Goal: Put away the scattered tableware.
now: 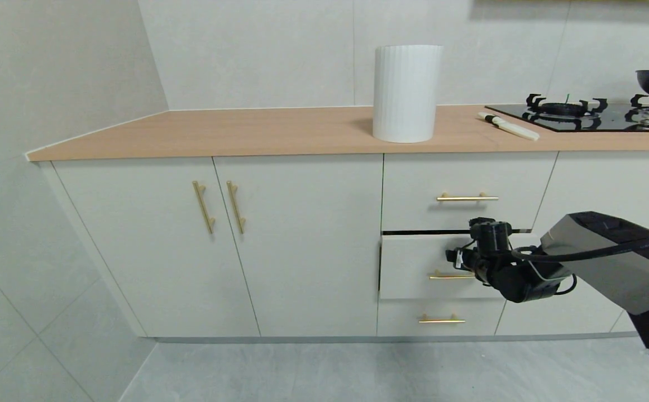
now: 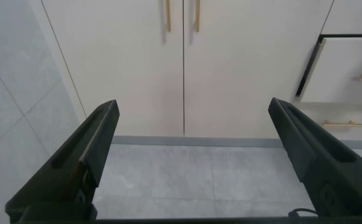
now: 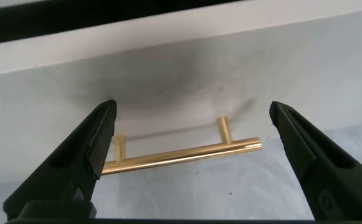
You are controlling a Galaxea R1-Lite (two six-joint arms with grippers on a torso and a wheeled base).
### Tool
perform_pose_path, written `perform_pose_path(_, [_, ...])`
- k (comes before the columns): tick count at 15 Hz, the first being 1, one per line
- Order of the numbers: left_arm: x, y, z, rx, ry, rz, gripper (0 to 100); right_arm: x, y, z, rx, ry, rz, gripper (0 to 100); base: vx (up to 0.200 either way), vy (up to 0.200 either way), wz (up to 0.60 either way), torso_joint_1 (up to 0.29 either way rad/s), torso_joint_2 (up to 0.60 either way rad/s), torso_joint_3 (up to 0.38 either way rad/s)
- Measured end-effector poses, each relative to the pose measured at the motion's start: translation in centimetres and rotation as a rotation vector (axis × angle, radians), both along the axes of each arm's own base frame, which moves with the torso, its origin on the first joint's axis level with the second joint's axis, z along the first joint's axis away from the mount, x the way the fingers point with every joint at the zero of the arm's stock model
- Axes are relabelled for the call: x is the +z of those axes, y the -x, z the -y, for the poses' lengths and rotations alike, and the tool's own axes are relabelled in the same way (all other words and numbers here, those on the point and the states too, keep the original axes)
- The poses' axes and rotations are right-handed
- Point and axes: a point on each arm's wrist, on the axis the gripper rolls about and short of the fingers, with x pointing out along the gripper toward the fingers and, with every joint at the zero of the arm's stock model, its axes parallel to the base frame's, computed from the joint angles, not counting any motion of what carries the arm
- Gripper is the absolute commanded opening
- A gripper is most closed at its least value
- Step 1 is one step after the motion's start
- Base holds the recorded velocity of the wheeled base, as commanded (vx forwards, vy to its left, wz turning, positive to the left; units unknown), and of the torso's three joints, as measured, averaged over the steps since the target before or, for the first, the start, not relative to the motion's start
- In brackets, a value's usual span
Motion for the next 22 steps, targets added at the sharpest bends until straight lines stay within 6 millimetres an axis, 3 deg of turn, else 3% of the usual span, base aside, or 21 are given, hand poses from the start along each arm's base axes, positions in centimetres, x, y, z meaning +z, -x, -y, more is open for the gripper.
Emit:
perform_pose_path(13, [0.0, 0.0, 0.0, 0.000, 0.000, 0.000, 100, -0.3, -2.2, 0.5, -0.034, -0.049, 0.062, 100, 0.000, 0.000, 0.00, 0.000, 0.00, 0.000])
perform_pose_path(18, [0.0, 0.0, 0.0, 0.000, 0.000, 0.000, 100, -0.4, -1.9, 0.5, -0.042, -0.044, 0.056, 100, 0.000, 0.000, 0.00, 0.000, 0.00, 0.000])
perform_pose_path(22, [0.0, 0.0, 0.0, 0.000, 0.000, 0.000, 100, 0.7, -0.4, 0.3, -0.040, -0.036, 0.035, 100, 0.000, 0.000, 0.00, 0.000, 0.00, 0.000])
